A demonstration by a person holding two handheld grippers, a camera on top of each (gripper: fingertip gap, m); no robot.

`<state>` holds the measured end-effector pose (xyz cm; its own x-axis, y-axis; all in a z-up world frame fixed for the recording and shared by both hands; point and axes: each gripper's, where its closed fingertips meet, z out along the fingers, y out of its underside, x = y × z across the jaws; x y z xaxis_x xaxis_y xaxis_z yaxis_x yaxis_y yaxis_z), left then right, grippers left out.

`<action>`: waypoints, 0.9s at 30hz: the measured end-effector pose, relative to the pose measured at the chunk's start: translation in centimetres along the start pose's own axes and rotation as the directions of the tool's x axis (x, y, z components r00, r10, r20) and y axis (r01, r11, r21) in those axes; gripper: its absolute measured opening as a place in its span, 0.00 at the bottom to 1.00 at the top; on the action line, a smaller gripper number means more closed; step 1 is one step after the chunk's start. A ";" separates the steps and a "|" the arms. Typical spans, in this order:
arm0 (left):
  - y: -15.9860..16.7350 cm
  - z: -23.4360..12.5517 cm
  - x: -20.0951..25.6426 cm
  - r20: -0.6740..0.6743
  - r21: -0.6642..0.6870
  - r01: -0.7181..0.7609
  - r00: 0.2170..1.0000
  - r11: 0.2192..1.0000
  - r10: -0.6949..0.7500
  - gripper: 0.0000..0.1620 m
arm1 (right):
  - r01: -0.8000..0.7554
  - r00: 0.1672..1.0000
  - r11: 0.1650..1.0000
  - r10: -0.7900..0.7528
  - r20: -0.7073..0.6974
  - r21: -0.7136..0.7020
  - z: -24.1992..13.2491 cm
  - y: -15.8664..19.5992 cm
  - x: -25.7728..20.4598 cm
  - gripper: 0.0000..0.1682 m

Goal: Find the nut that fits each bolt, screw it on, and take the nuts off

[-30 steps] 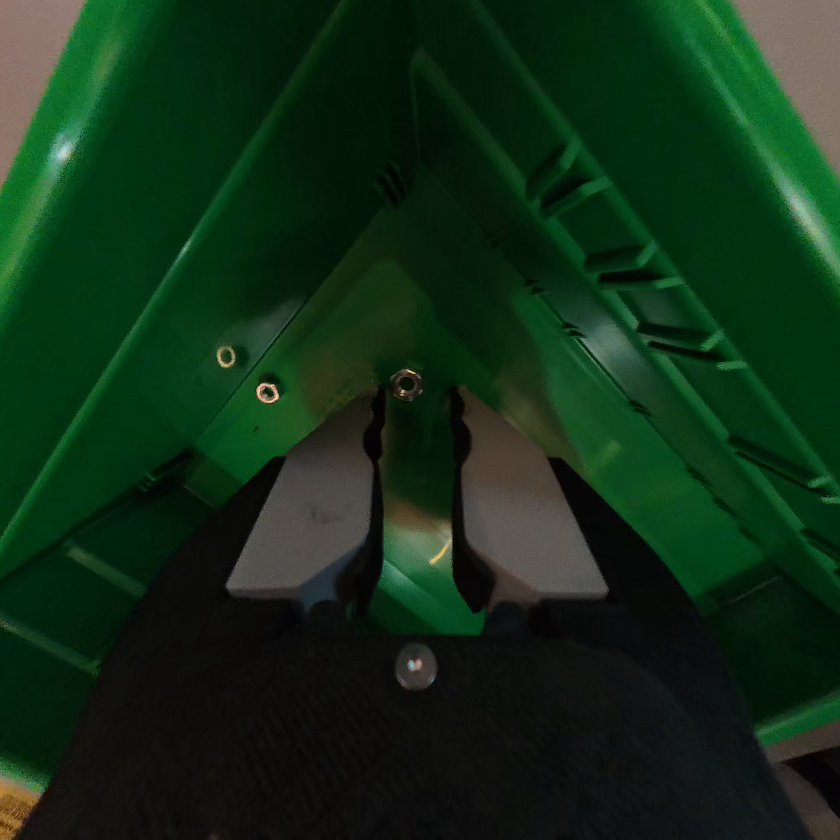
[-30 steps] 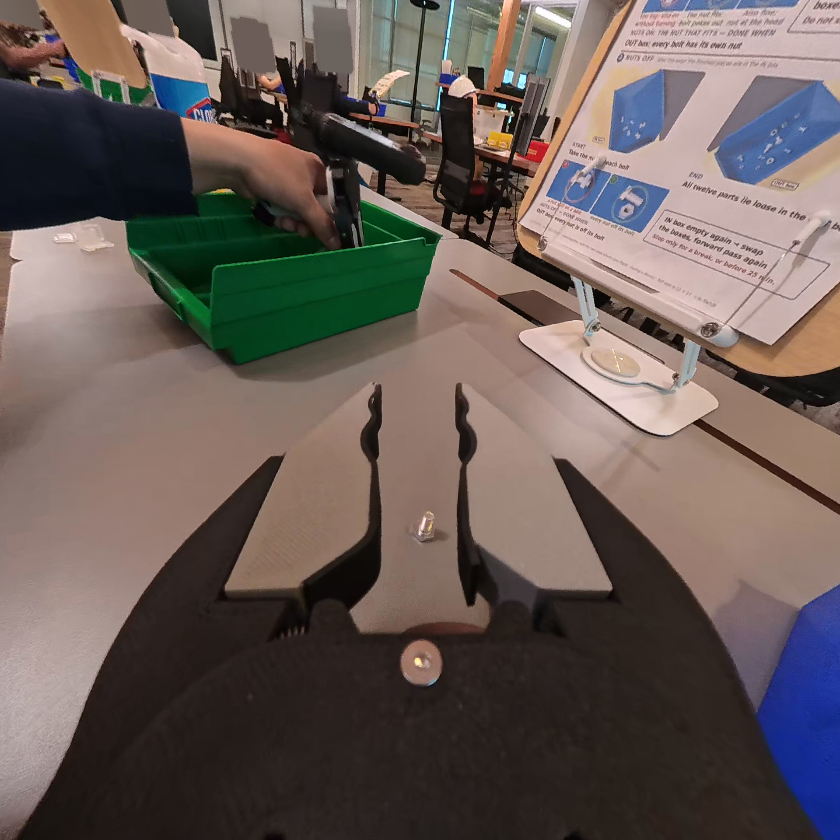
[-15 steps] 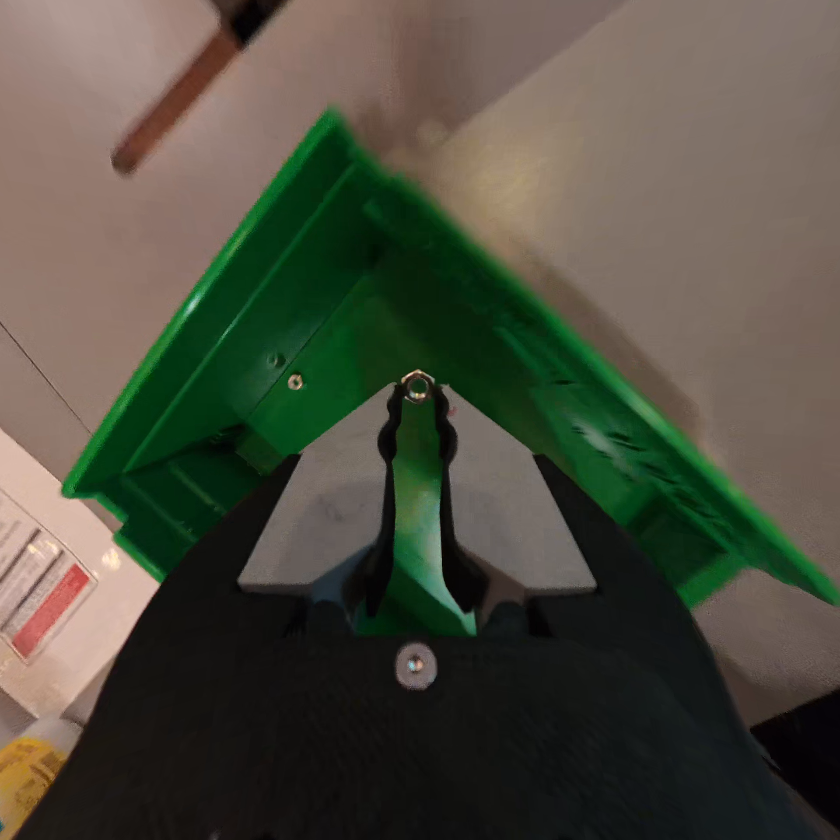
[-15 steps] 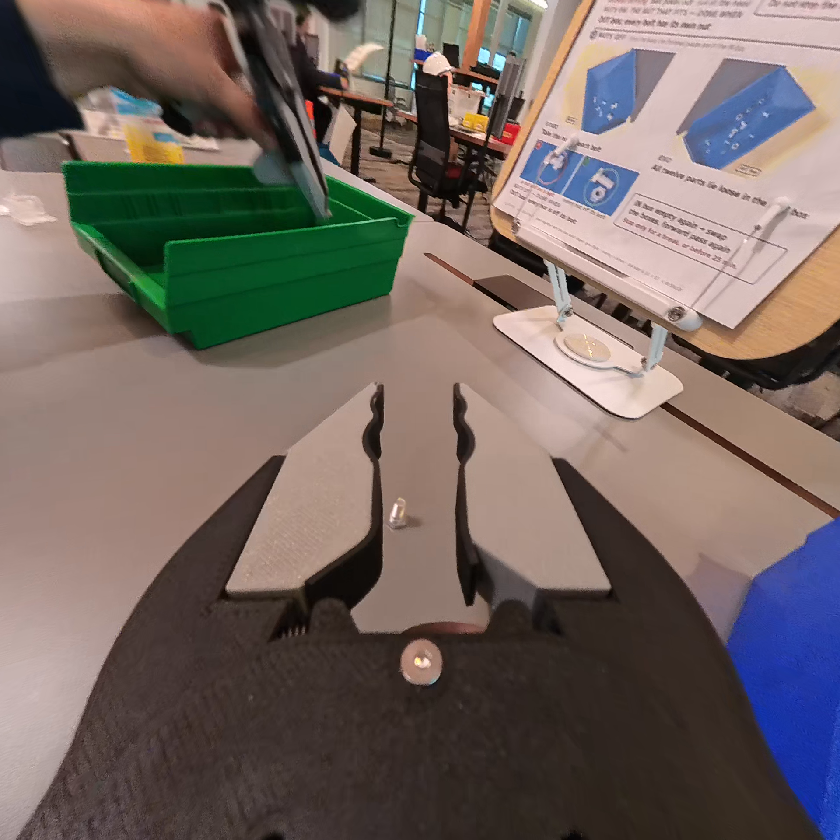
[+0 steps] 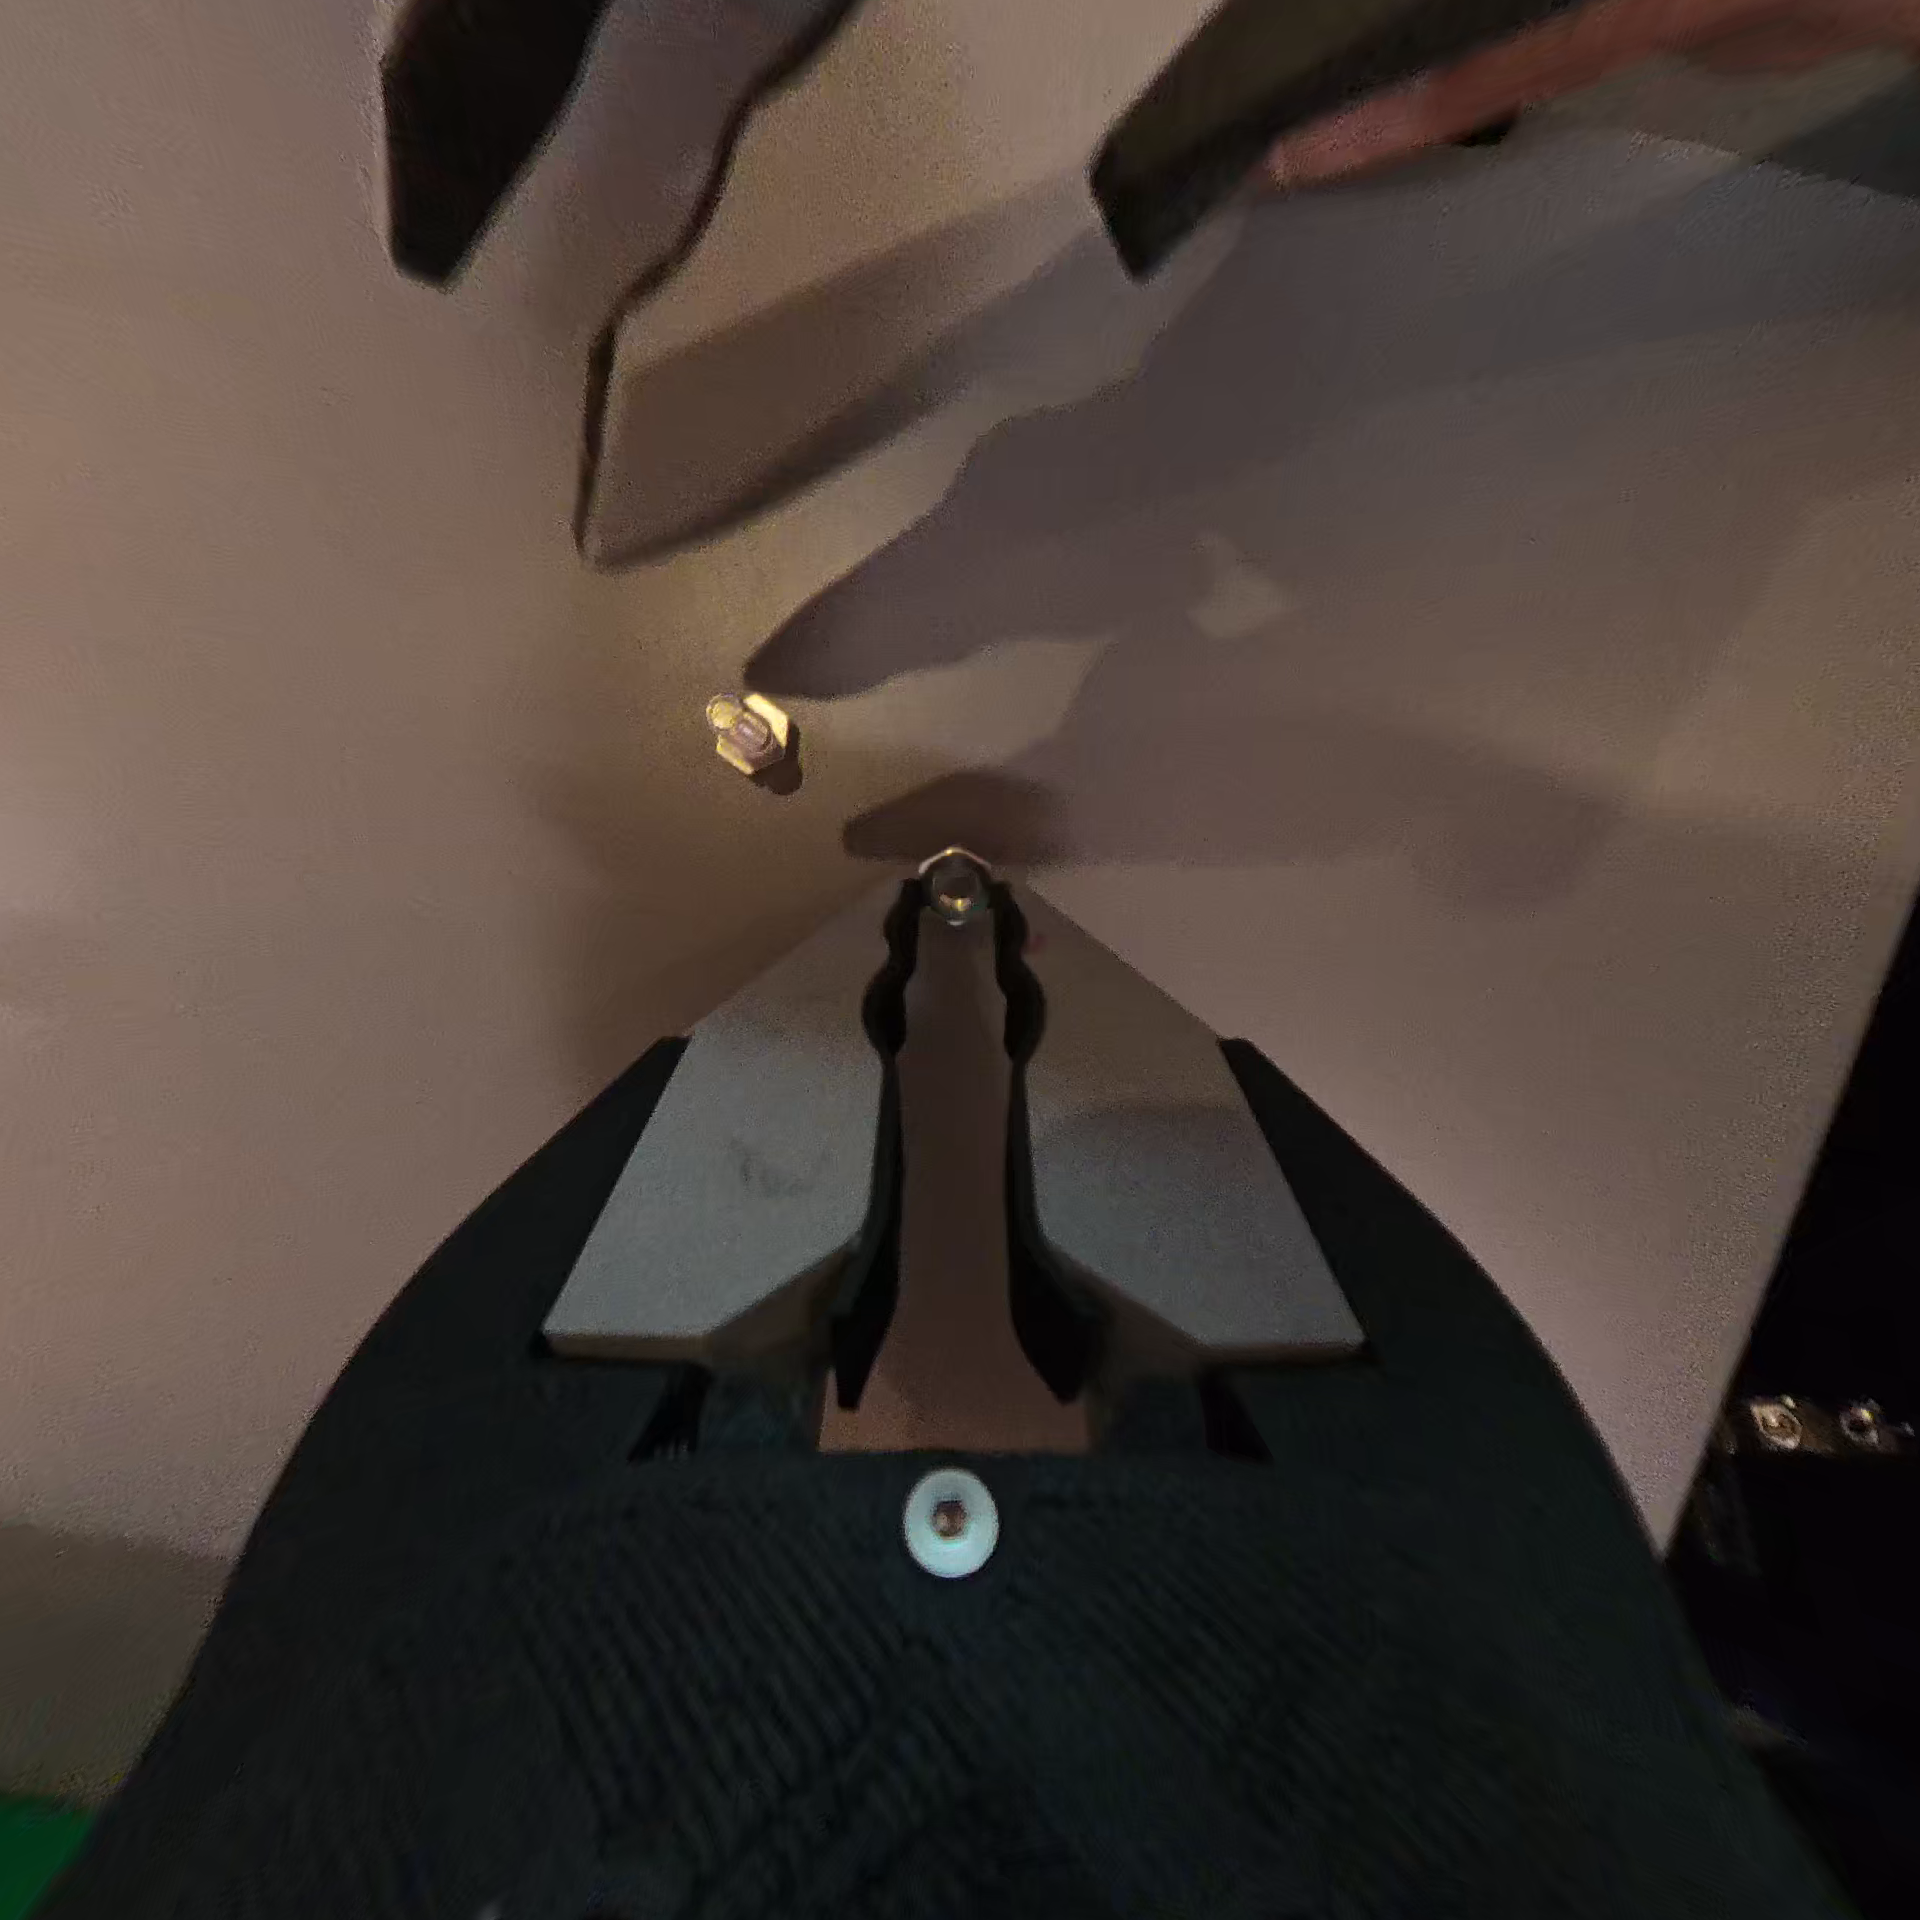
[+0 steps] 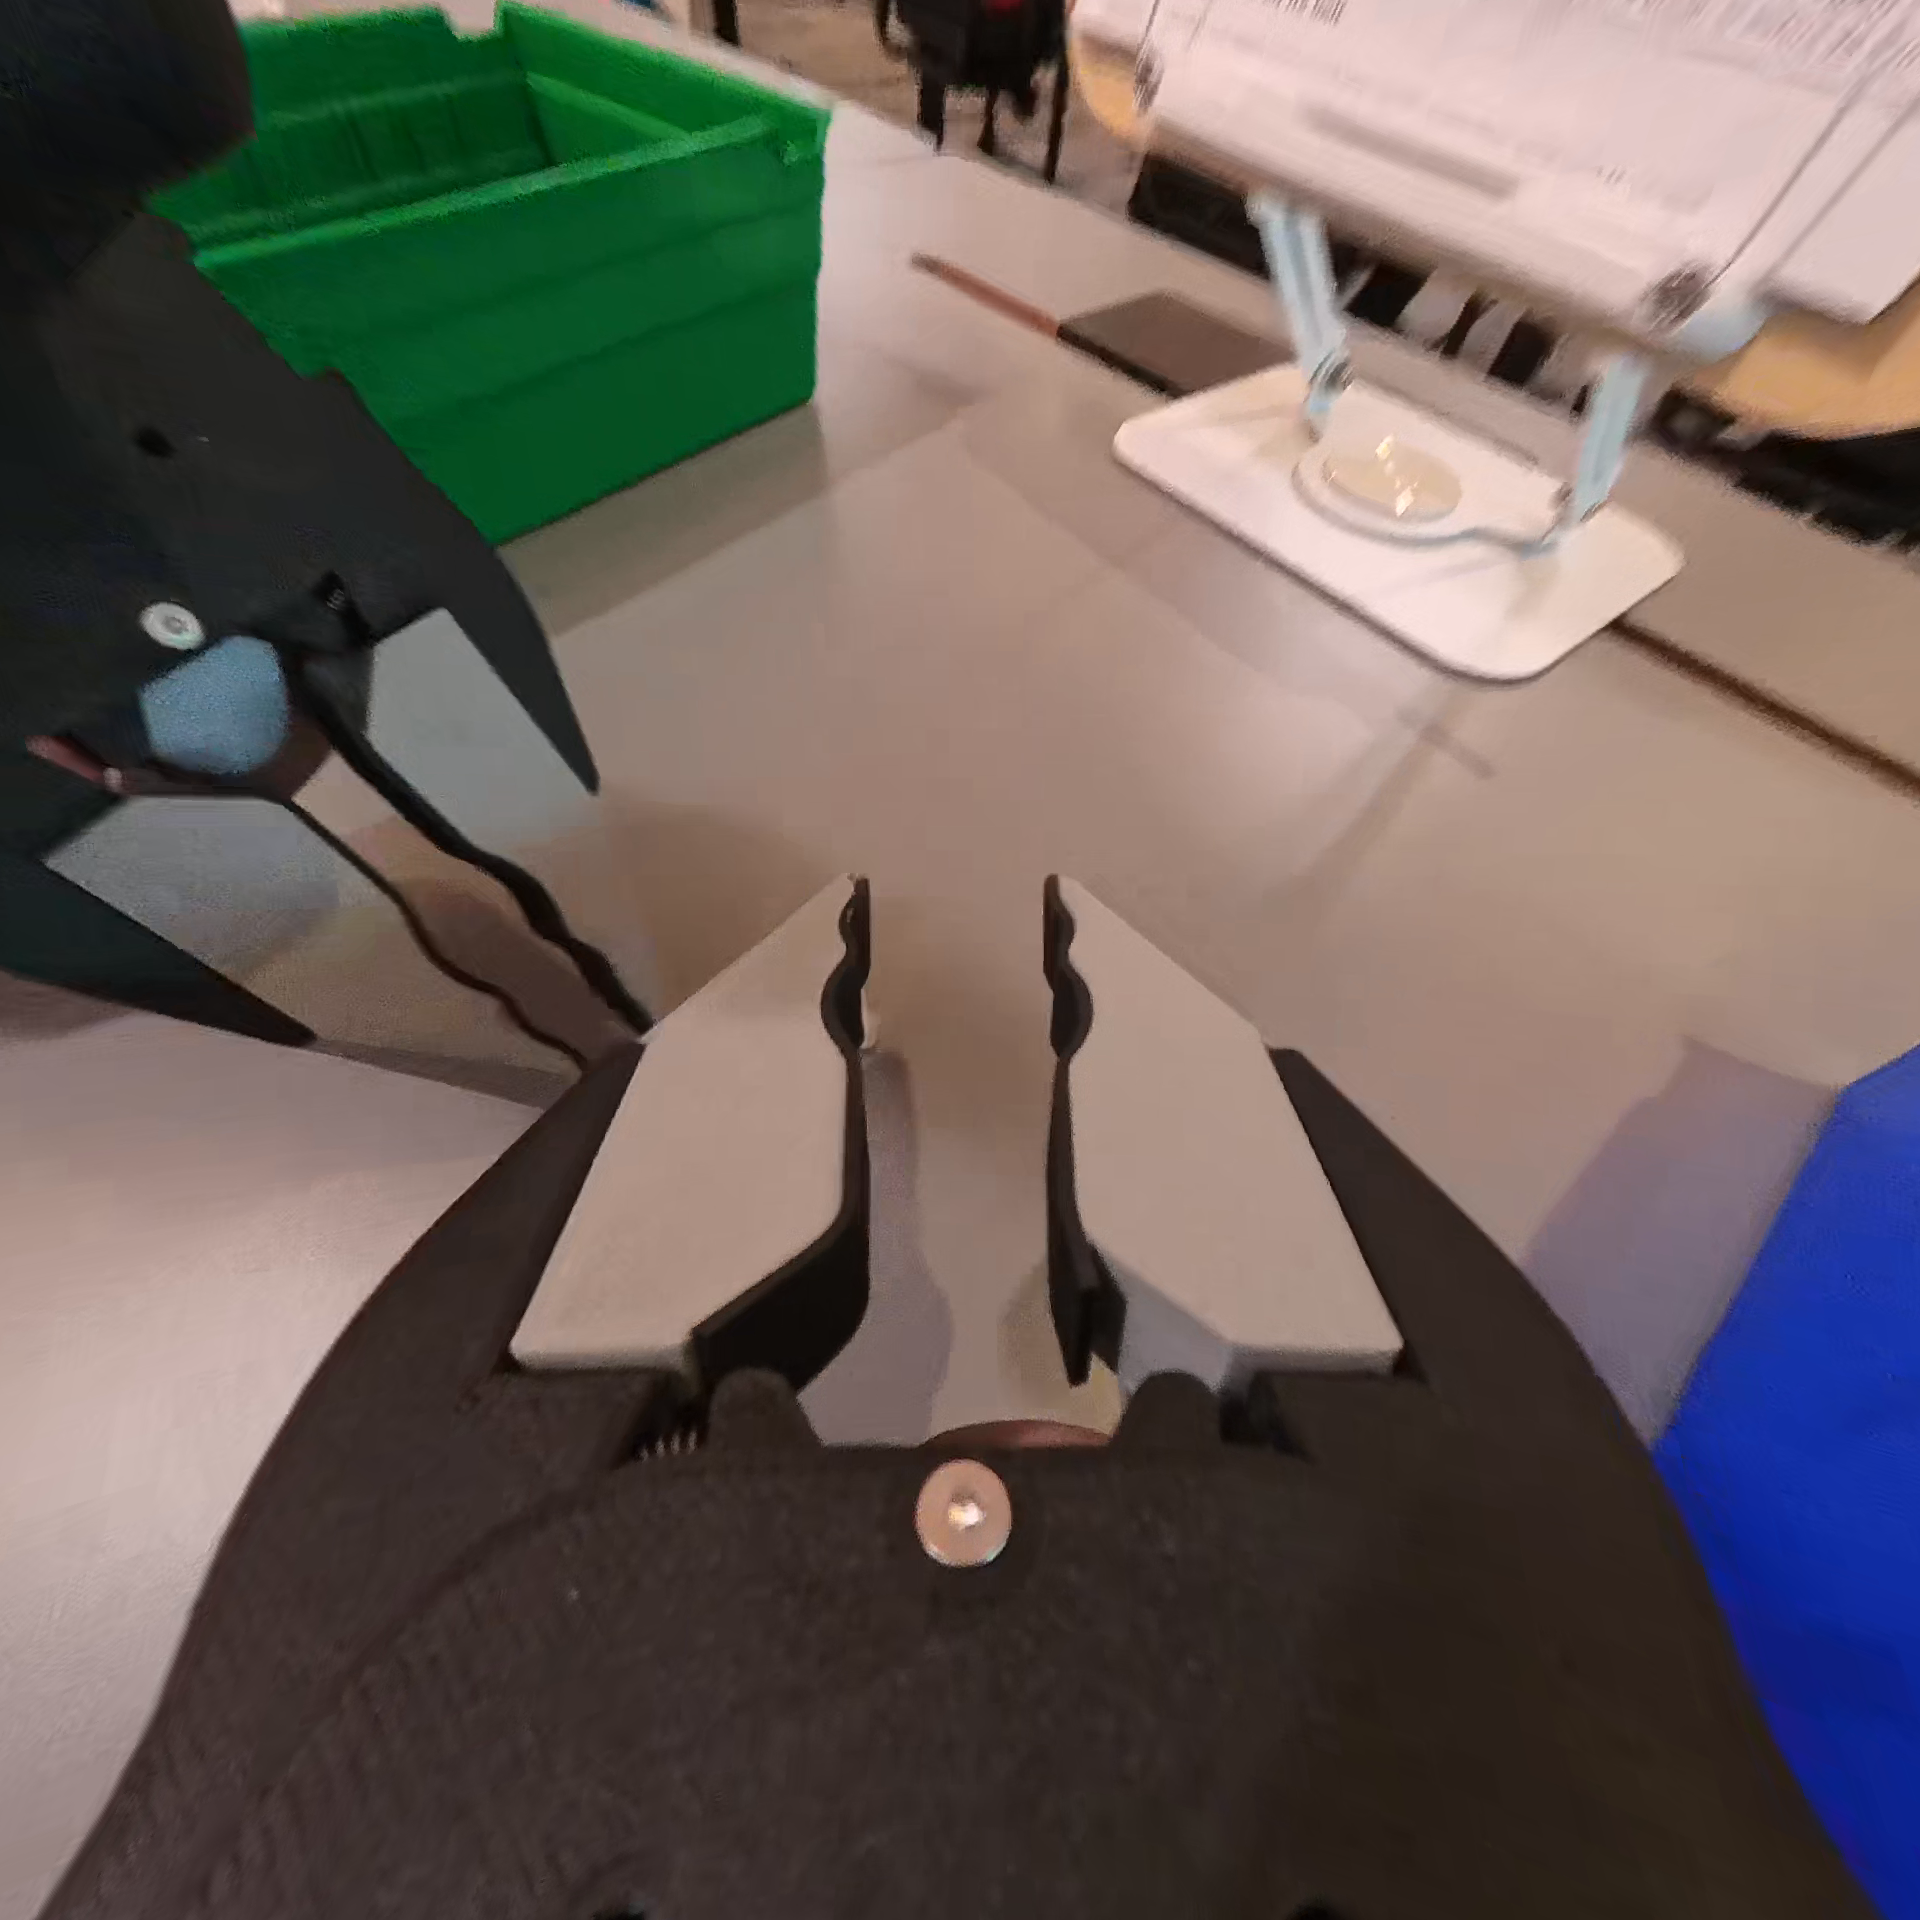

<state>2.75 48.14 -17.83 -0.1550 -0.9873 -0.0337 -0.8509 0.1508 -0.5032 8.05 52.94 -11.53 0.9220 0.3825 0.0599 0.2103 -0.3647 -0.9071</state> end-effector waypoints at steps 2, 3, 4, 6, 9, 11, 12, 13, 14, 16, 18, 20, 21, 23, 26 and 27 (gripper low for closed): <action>0.0 0.9 -0.2 -0.005 0.014 0.034 0.999 0.999 -0.034 0.07 | -0.029 0.998 0.997 0.033 0.048 -0.069 0.8 1.4 -0.7 0.18; -0.2 1.1 -0.2 -0.013 0.031 0.047 0.999 0.998 -0.046 0.08 | -0.027 0.998 0.996 0.032 0.062 -0.087 1.1 1.8 -1.0 0.18; -0.3 1.0 -0.2 -0.029 0.052 0.058 0.998 0.997 -0.056 0.14 | -0.018 0.997 0.995 0.025 0.069 -0.103 1.3 2.1 -1.2 0.18; -0.1 0.6 0.1 -0.071 0.068 0.073 0.995 0.995 -0.068 0.21 | 0.004 0.997 0.991 0.006 0.077 -0.131 1.6 2.7 -1.5 0.18; 0.5 -0.7 -0.7 -0.071 0.105 0.058 0.996 0.993 -0.051 0.22 | 0.026 0.996 0.986 -0.012 0.087 -0.165 2.0 3.3 -2.0 0.18; 1.0 -1.7 -1.5 -0.076 0.144 0.044 0.997 0.989 -0.033 0.22 | 0.036 0.996 0.982 -0.020 0.088 -0.183 2.4 3.8 -2.1 0.18; 1.5 -2.1 -2.3 -0.060 0.167 0.055 0.997 0.985 -0.046 0.22 | 0.039 0.996 0.980 -0.022 0.088 -0.197 2.7 4.1 -2.1 0.18; 2.1 -2.4 -3.3 -0.043 0.177 0.081 0.996 0.981 -0.075 0.22 | 0.040 0.996 0.977 -0.022 0.088 -0.208 2.9 4.4 -2.1 0.18; 2.9 -2.7 -4.2 -0.033 0.184 0.118 0.993 0.976 -0.114 0.22 | 0.039 0.996 0.975 -0.019 0.091 -0.218 3.1 4.6 -2.2 0.17; 4.1 -3.1 -5.0 -0.043 0.191 0.178 0.984 0.965 -0.173 0.23 | 0.036 0.994 0.973 -0.012 0.104 -0.229 3.4 4.8 -2.4 0.15; 5.2 -3.5 -6.0 0.004 0.196 0.173 0.984 0.965 -0.178 0.23 | 0.034 0.993 0.973 -0.008 0.115 -0.229 3.5 4.7 -2.6 0.06; 5.6 -3.9 -6.3 0.016 0.216 0.169 0.984 0.962 -0.177 0.23 | 0.034 0.992 0.974 -0.006 0.126 -0.225 3.5 4.7 -2.7 0.02; 5.4 -4.0 -6.2 0.002 0.231 0.177 0.983 0.957 -0.182 0.23 | 0.033 0.991 0.974 -0.003 0.135 -0.223 3.5 4.6 -2.8 0.02; 4.3 -3.9 -5.5 -0.037 0.275 0.176 0.984 0.945 -0.172 0.25 | 0.010 0.989 0.980 0.019 0.143 -0.200 3.3 4.1 -2.8 0.02; 1.8 -3.3 -4.5 -0.048 0.371 0.136 0.991 0.919 -0.127 0.28 | -0.050 0.979 0.993 0.069 0.192 -0.102 2.6 2.0 -3.3 0.02; 1.1 -3.1 -4.1 -0.049 0.396 0.125 0.992 0.910 -0.115 0.27 | -0.074 0.974 0.995 0.085 0.212 -0.061 2.3 1.2 -3.6 0.02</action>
<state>0.87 52.54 -15.55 -0.0803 -0.9946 0.0665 -0.5945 -0.0057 -0.8041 4.25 53.06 -13.74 0.8466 0.5213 -0.1073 0.1611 -0.4432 -0.8818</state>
